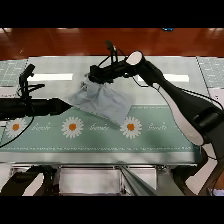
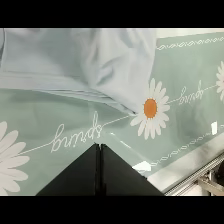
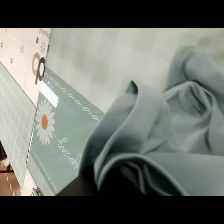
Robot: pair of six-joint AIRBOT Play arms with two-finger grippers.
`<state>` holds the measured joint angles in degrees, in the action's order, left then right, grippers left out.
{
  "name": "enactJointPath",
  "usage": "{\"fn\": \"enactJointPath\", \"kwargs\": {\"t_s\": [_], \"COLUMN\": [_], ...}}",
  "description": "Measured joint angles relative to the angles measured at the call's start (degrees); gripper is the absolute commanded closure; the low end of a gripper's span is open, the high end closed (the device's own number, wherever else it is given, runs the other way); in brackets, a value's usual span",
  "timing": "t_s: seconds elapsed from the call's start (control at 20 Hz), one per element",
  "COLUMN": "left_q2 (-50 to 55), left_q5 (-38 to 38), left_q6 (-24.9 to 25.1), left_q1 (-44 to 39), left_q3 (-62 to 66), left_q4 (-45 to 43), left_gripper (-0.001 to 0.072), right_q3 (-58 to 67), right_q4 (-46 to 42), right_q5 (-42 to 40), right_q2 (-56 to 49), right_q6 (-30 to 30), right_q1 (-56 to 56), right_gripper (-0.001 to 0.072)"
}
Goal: Fold the shirts.
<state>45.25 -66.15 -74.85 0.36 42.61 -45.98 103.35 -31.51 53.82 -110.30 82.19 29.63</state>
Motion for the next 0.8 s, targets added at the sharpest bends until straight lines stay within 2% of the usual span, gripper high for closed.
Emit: {"fn": "enactJointPath", "kwargs": {"t_s": [0.05,0.15,0.4,0.5,0.6,0.7,0.8], "left_q2": [0.0,0.2,2.2,3.1,3.7,3.5,2.3], "left_q5": [0.1,0.1,2.0,3.5,3.6,3.1,1.8], "left_q6": [-0.1,-0.2,0.7,1.7,2.0,2.0,2.1], "left_q1": [0.1,0.2,1.3,4.9,10.1,14.9,18.1], "left_q3": [-0.2,-0.3,0.0,2.8,7.5,11.4,12.9], "left_q4": [-0.1,0.0,-0.2,-0.7,-0.8,-0.9,-1.0], "left_gripper": [0.0690,0.0690,0.0690,0.0690,0.0690,0.0690,0.0690], "right_q3": [1.4,3.2,4.7,4.9,4.9,3.8,-1.0], "right_q4": [0.4,1.3,1.3,1.1,-1.4,-9.1,-22.4], "right_q5": [-0.1,-1.0,-2.2,3.3,13.4,21.8,25.9], "right_q2": [-1.5,-3.6,-5.2,-3.5,-0.3,5.5,13.8], "right_q6": [0.4,1.0,1.4,0.8,0.1,0.9,4.1], "right_q1": [0.8,2.2,2.4,-0.8,-5.3,-9.4,-12.3], "right_gripper": [0.0674,0.0310,0.0297,0.0298,0.0303,0.0303,0.0303]}}
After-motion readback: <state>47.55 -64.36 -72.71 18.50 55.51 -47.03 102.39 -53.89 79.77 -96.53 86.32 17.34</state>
